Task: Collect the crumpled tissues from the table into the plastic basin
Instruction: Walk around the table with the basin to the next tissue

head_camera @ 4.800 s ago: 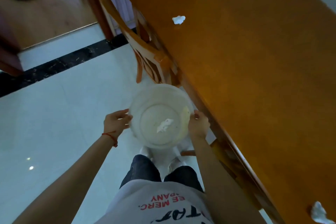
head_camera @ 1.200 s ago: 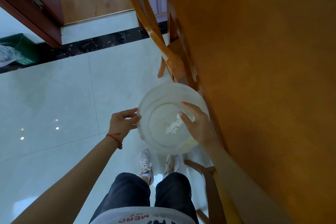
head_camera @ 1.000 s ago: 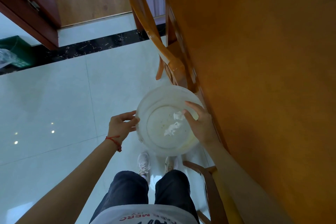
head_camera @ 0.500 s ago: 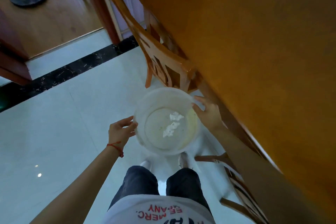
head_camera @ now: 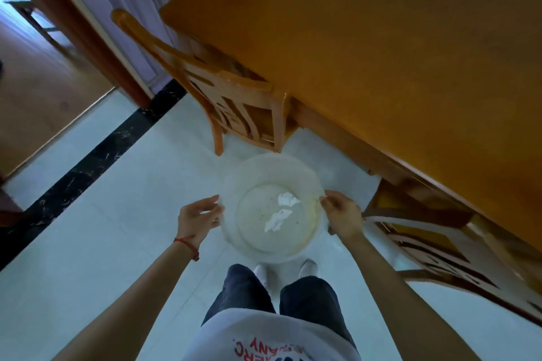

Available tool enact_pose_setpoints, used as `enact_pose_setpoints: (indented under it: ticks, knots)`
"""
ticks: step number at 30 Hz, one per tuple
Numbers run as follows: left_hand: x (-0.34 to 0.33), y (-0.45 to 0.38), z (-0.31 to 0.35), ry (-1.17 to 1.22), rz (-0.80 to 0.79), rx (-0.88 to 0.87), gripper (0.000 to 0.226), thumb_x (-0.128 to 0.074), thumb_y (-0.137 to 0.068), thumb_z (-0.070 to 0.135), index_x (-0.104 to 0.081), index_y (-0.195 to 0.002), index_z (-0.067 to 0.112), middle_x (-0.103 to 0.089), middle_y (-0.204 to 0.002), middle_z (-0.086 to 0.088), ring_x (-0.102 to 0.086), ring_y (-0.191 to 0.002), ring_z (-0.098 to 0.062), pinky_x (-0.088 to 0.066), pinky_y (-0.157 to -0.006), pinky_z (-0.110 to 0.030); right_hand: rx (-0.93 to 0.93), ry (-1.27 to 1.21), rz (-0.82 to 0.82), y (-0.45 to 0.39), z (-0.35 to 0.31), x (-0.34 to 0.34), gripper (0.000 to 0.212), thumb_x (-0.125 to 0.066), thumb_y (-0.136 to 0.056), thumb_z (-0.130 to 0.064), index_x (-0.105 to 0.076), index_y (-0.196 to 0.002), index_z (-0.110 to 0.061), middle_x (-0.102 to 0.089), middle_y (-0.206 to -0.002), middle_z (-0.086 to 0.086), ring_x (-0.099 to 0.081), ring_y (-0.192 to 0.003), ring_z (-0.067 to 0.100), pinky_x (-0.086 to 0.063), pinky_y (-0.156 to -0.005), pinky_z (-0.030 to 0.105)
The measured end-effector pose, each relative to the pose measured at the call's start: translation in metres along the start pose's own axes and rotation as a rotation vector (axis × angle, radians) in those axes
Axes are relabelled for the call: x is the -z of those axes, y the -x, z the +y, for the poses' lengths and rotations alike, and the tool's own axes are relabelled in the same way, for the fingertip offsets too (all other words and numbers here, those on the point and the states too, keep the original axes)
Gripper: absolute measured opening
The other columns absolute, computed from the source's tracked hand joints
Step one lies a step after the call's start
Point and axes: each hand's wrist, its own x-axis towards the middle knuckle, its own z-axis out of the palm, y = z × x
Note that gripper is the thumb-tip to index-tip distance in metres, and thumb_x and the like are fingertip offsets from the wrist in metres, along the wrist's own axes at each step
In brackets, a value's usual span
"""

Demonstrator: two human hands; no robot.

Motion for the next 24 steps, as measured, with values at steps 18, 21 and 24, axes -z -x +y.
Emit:
enact_pose_setpoints:
  ticks: [18, 21, 24]
  knots:
    - [-0.057, 0.026, -0.024, -0.379, -0.348, -0.066, 0.030, -0.071, -0.075, 0.007, -0.068, -0.106, 0.008, -0.068, -0.095, -0.006, -0.066, -0.084, -0.024, -0.055, -0.079, -0.037, -0.200, -0.275, 0.283, 0.113, 0.115, 0.027, 0.027, -0.059, -0.087, -0.024, -0.065, -0.112, -0.016, -0.070, -0.081, -0.004, -0.066, -0.075, 0.016, -0.048, -0.071, 0.014]
    - [-0.071, 0.035, -0.029, -0.451, -0.417, -0.087, 0.030, -0.072, -0.075, 0.010, -0.069, -0.105, 0.012, -0.069, -0.094, -0.003, -0.066, -0.085, -0.020, -0.056, -0.078, -0.035, -0.259, -0.324, 0.334, 0.136, 0.130, 0.031, 0.028, -0.059, -0.087, -0.023, -0.065, -0.113, -0.016, -0.070, -0.084, -0.002, -0.066, -0.079, 0.017, -0.048, -0.076, 0.018]
    - [-0.084, 0.043, -0.033, -0.513, -0.496, -0.115, 0.031, -0.070, -0.077, 0.009, -0.068, -0.107, 0.011, -0.069, -0.097, -0.004, -0.067, -0.086, -0.017, -0.057, -0.072, -0.029, -0.290, -0.376, 0.400, 0.159, 0.142, 0.034, 0.024, -0.060, -0.086, -0.019, -0.066, -0.109, -0.016, -0.070, -0.078, -0.003, -0.066, -0.076, 0.016, -0.049, -0.073, 0.014]
